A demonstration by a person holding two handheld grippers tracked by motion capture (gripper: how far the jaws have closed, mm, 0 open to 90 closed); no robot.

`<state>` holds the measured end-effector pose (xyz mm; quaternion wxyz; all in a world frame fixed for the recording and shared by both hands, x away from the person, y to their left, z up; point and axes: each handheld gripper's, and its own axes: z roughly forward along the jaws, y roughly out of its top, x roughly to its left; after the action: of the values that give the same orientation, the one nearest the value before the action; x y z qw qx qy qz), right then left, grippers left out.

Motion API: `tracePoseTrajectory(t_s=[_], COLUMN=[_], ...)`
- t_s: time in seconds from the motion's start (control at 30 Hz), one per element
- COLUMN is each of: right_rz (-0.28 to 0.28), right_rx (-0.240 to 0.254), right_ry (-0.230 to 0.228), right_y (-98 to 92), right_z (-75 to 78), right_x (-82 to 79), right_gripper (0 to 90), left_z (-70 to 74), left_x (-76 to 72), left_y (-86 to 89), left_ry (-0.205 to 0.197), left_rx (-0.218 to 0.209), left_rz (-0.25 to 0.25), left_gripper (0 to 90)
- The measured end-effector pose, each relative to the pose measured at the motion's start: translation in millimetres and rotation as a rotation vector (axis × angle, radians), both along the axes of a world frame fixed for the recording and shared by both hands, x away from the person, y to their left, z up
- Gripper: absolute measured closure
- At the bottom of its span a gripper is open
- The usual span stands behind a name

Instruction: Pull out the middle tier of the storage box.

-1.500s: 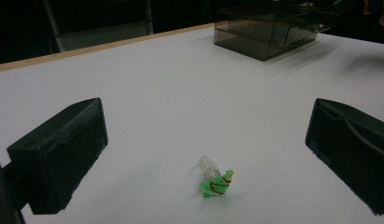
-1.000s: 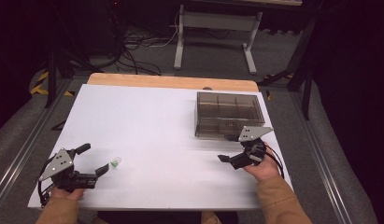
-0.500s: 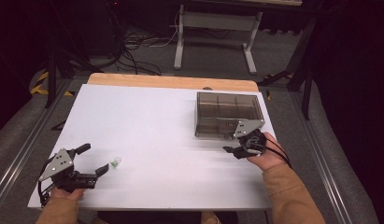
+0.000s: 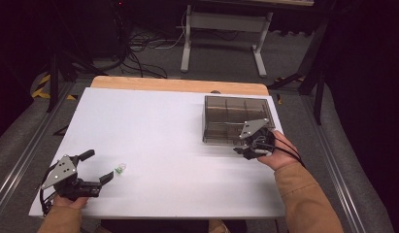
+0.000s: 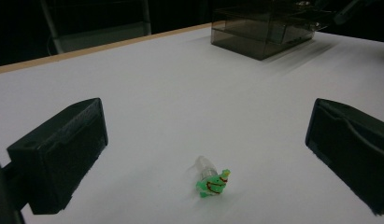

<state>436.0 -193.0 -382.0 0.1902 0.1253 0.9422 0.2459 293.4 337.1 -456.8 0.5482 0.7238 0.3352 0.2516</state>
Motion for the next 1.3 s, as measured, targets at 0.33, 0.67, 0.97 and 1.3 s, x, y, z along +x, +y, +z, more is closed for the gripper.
tracePoseTrajectory(t_s=[0.33, 0.67, 0.97, 1.3], right_rz=[0.001, 0.017, 0.004, 0.002], right_rx=[-0.036, -0.084, -0.128, -0.147], right_ry=[0.034, 0.072, 0.064, 0.045], right_y=[7.9, 14.7, 19.9, 19.9], right_z=[-6.4, -15.1, -23.9, -22.3], right_x=[11.3, 22.5, 26.6, 24.9], right_gripper=[45.1, 49.9, 59.2, 66.3], left_z=[0.0, -0.2, -0.1, 0.0], left_x=[0.2, 0.1, 0.1, 0.0], left_y=[-0.1, 0.3, 0.4, 0.8], left_ry=[-0.002, -0.001, 0.000, 0.000], left_rx=[0.004, -0.003, -0.001, -0.003], left_rz=[-0.004, -0.002, -0.003, -0.002], left_gripper=[0.2, 0.2, 0.2, 0.2])
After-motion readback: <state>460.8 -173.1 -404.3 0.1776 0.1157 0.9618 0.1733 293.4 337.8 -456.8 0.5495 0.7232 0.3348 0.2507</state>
